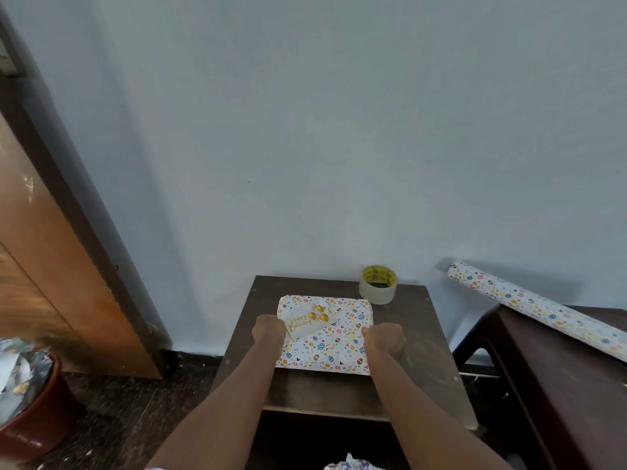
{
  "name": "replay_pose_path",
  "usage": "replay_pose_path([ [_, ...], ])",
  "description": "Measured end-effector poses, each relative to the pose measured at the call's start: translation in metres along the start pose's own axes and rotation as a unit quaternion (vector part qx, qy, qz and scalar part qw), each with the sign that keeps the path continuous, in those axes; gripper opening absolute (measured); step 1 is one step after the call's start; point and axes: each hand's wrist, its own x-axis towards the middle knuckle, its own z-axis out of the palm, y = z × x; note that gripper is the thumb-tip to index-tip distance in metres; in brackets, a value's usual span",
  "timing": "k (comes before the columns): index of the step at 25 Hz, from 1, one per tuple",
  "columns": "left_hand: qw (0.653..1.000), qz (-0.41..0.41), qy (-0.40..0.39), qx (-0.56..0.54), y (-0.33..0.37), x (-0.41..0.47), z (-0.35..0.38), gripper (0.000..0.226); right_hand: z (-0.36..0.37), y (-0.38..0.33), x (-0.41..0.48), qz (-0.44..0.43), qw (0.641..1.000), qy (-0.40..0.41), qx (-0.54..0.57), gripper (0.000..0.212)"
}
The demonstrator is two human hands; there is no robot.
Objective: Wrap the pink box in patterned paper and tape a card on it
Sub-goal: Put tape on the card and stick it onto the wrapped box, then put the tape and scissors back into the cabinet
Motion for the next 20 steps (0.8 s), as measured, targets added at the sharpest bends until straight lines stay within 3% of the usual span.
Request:
replay_pose_path([
  [3, 0.999, 0.018, -0.009, -0.031, -0.002, -0.007, 0.011, 0.029, -0.011, 0.012, 0.002, -0.017, 0.999, 0.003, -0.037, 0.036],
  [8, 0.999, 0.040, -0.017, -0.003, 0.008, -0.029, 0.007, 0.033, -0.016, 0.025, 0.003, -0.138, 0.985, -0.035, -0.101, 0.027],
  [13, 0.965, 0.242, 0.045, 0.092, 0.029, -0.057, 0.035, 0.044, -0.030, 0.045, 0.002, -0.230, 0.962, -0.005, -0.145, 0.021],
  [17, 0.895, 0.426, -0.016, 0.131, 0.048, -0.080, 0.097, 0.041, -0.043, 0.070, 0.015, -0.332, 0.923, 0.074, -0.178, 0.017],
  [20, 0.861, 0.485, -0.023, 0.150, 0.061, -0.086, 0.137, 0.033, -0.039, 0.075, 0.035, -0.392, 0.890, 0.125, -0.194, 0.011],
])
